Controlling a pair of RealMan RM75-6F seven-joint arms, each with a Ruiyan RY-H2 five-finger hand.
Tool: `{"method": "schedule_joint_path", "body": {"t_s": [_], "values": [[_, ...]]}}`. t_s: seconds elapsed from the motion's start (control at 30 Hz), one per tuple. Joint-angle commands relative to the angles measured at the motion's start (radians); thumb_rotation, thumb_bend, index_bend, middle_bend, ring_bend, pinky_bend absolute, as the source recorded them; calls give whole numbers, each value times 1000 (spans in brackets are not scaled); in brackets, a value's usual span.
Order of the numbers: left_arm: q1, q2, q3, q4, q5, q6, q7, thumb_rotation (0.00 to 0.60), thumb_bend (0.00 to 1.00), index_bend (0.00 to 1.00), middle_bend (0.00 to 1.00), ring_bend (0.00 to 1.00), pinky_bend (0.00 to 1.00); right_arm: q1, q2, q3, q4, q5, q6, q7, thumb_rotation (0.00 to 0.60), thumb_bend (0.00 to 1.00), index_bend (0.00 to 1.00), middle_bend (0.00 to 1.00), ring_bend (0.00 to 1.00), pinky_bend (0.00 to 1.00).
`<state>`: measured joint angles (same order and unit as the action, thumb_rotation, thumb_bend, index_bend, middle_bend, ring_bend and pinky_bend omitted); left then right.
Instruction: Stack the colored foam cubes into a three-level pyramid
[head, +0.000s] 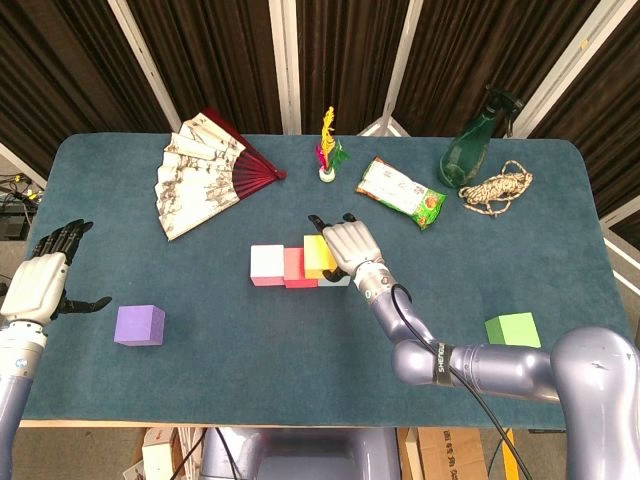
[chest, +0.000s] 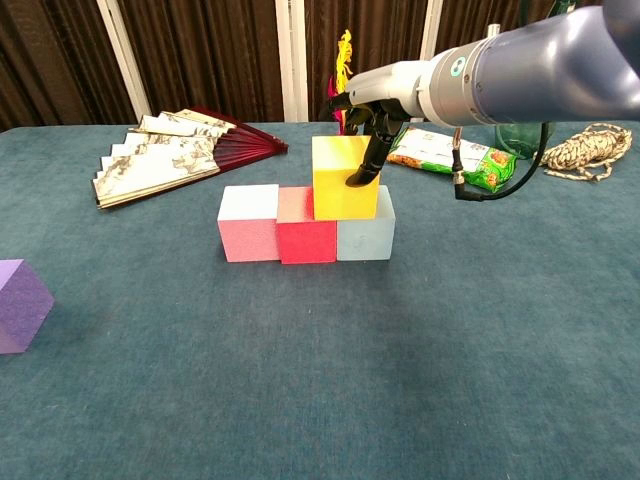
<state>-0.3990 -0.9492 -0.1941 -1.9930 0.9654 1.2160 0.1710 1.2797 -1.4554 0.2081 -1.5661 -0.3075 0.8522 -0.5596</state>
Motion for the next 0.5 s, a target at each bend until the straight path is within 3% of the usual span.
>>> {"method": "schedule_joint_path", "body": {"t_s": [0.03,0.5], "values": [[0,0,0,0,0,0,-1,600,121,0,9,0,18,0,0,0,0,0,1,0,600,324,0,475,346,122],[1,2,-1,-1,0,-2,-6,600,121,0,9,0,18,2,8,6,-13,4,9,-1,600,324,0,475,346,122]]}}
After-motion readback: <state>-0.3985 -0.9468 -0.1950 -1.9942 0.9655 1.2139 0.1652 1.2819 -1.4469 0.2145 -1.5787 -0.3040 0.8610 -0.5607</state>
